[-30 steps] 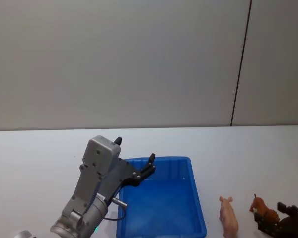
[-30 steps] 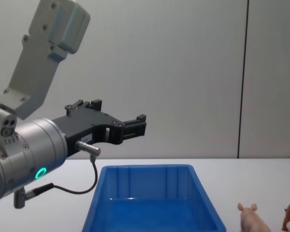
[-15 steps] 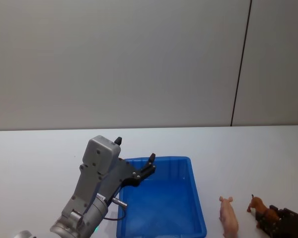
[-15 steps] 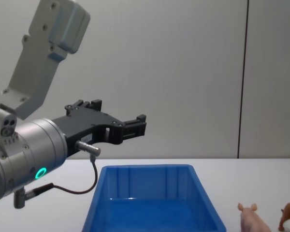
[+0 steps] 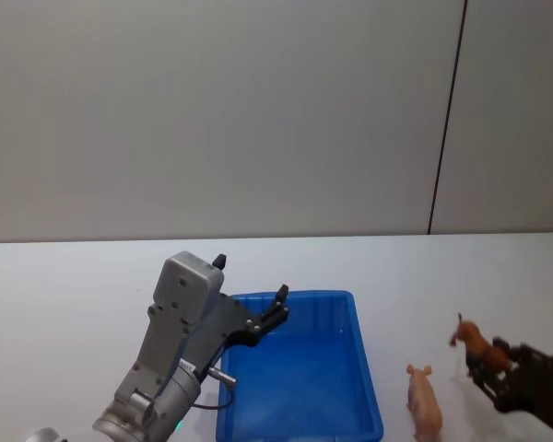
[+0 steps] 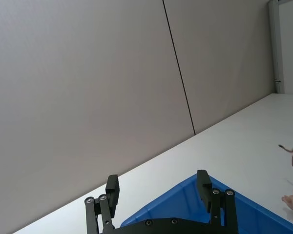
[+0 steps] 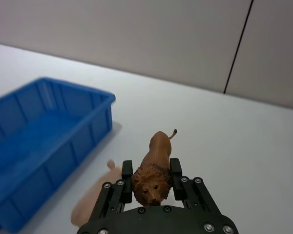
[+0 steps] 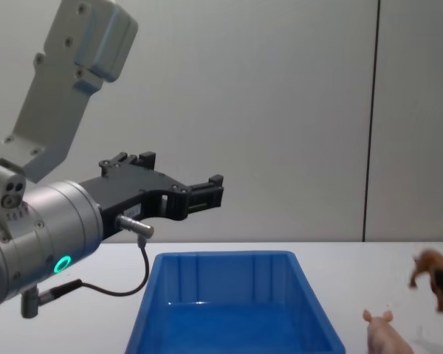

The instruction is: Pick up the two dolls from the table and place them into the box.

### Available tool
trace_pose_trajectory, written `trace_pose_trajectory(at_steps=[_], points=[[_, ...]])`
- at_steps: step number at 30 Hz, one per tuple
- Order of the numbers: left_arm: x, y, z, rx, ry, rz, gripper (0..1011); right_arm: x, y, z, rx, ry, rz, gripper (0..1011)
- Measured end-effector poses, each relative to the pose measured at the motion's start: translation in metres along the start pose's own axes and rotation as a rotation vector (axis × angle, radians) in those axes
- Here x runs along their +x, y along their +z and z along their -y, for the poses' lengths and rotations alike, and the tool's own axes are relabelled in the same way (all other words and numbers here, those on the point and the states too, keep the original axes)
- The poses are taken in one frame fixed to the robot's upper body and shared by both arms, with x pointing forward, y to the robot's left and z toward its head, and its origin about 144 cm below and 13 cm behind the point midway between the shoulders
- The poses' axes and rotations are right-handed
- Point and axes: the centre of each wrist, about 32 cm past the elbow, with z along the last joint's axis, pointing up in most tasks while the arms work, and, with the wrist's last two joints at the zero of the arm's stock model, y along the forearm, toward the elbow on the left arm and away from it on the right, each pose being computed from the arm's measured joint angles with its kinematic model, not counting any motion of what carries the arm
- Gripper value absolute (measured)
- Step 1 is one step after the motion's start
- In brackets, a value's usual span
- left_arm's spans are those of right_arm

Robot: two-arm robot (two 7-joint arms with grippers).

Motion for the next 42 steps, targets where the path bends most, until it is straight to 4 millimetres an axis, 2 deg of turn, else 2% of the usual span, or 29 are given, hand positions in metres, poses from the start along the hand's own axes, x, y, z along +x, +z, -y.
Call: trace_pose_trajectory(at_steps=[8,16,25,34,38,42], points=[[0.000,0.000,0.000,0.000,0.000,0.000,1001,-0.005,0.030,-0.012,0.100,0.056,0.020,435],[0.000,0.000,0.000,0.000,0.000,0.000,1001,-0.015,0.058,-0.036,0.167,0.155,0.019,435],[0.000,0.000,0.000,0.000,0.000,0.000,1001,-0.032,0.072,-0.071,0.153,0.265,0.002,435],[0.000,0.000,0.000,0.000,0.000,0.000,1001,-0.046,0.071,-0.098,0.094,0.326,-0.010,435],[0.000,0.000,0.000,0.000,0.000,0.000,1001,-0.050,0.068,-0.106,0.073,0.340,-0.012,506],[0.000,0.000,0.000,0.000,0.000,0.000,1001,-0.052,0.066,-0.111,0.056,0.347,-0.009,652]])
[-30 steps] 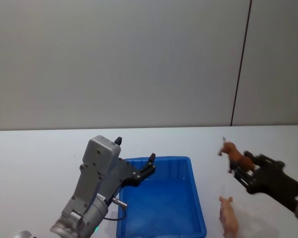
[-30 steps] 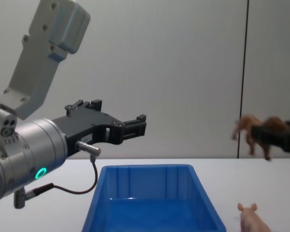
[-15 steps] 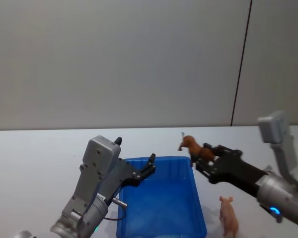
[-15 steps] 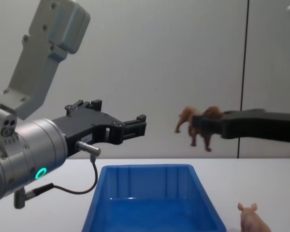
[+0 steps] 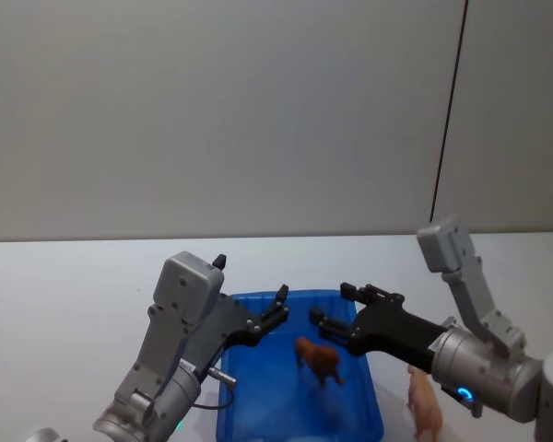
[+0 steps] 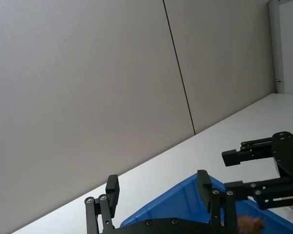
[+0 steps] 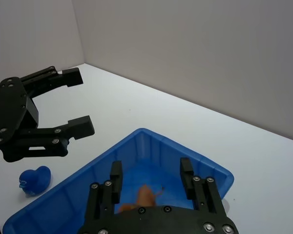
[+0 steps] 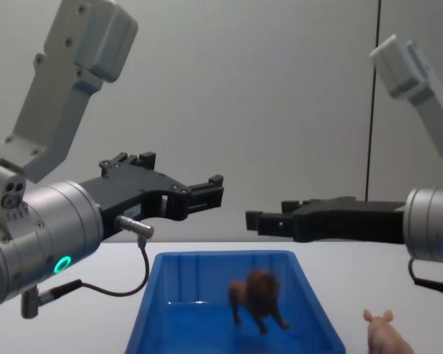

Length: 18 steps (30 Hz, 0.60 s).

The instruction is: Pick up the two dolls from the table and place them into the box.

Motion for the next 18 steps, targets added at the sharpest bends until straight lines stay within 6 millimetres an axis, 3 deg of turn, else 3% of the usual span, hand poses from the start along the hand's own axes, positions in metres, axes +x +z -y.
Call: trace_pose_trajectory(at_steps=[11,18], points=[[0.000,0.000,0.000,0.000,0.000,0.000,1001,0.004,-0.007,0.004,-0.014,-0.024,0.018,980],[0.000,0.000,0.000,0.000,0.000,0.000,1001,0.010,-0.011,0.022,-0.004,-0.074,0.039,1001]])
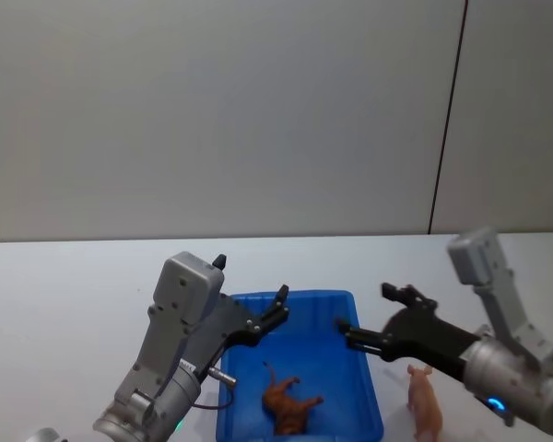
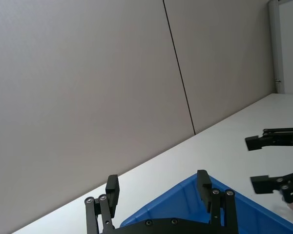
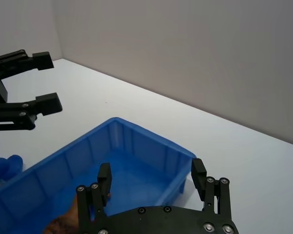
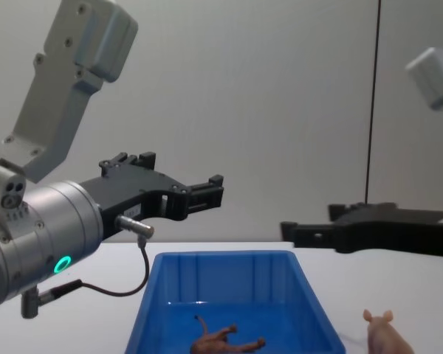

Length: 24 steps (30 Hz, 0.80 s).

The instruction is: Pick up the two dolls from the table and place them into the box.

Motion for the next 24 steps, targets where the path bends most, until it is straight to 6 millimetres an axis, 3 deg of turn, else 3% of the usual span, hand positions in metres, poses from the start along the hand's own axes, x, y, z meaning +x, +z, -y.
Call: trace_pose_trajectory(at_steps=[15,24], points=[[0.000,0.000,0.000,0.000,0.000,0.000,1001,0.006,-0.012,0.053,-0.030,-0.087,-0.006,1001],[0.000,0.000,0.000,0.000,0.000,0.000,1001,0.005,-0.021,0.069,-0.092,-0.105,-0.047,1001]])
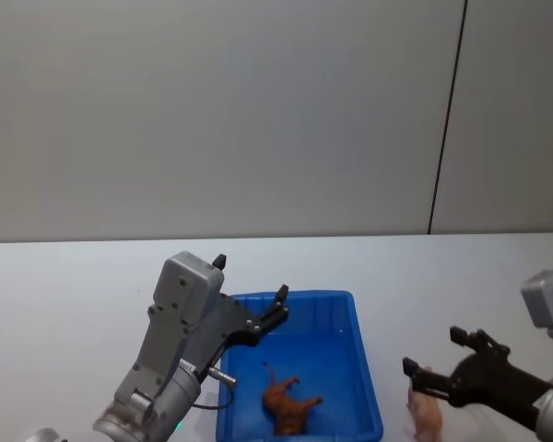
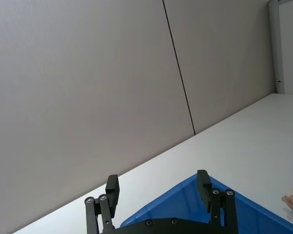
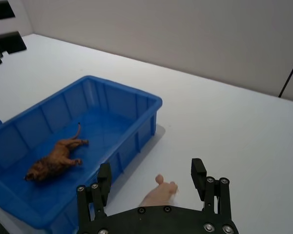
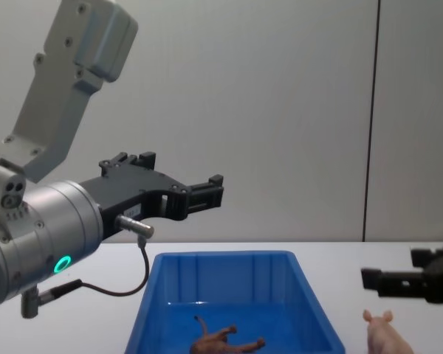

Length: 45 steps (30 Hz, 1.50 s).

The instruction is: Pick up the two dolls from the table and place them into the box.

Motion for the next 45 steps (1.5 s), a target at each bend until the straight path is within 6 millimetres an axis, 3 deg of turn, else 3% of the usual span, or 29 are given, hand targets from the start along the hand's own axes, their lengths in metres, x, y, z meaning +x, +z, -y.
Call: trace_pose_trajectory(at_steps=[12,28,39,45], points=[[0.000,0.000,0.000,0.000,0.000,0.000,1001,-0.003,-0.019,0.006,-0.085,-0.013,-0.042,1001],[0.000,0.000,0.000,0.000,0.000,0.000,1001,-0.011,-0.036,-0.005,-0.150,-0.040,-0.073,994],[0.000,0.000,0.000,0.000,0.000,0.000,1001,-0.016,-0.043,-0.014,-0.177,-0.047,-0.086,728],[0.000,0.000,0.000,0.000,0.000,0.000,1001,-0.018,-0.043,-0.016,-0.173,-0.057,-0.077,533]])
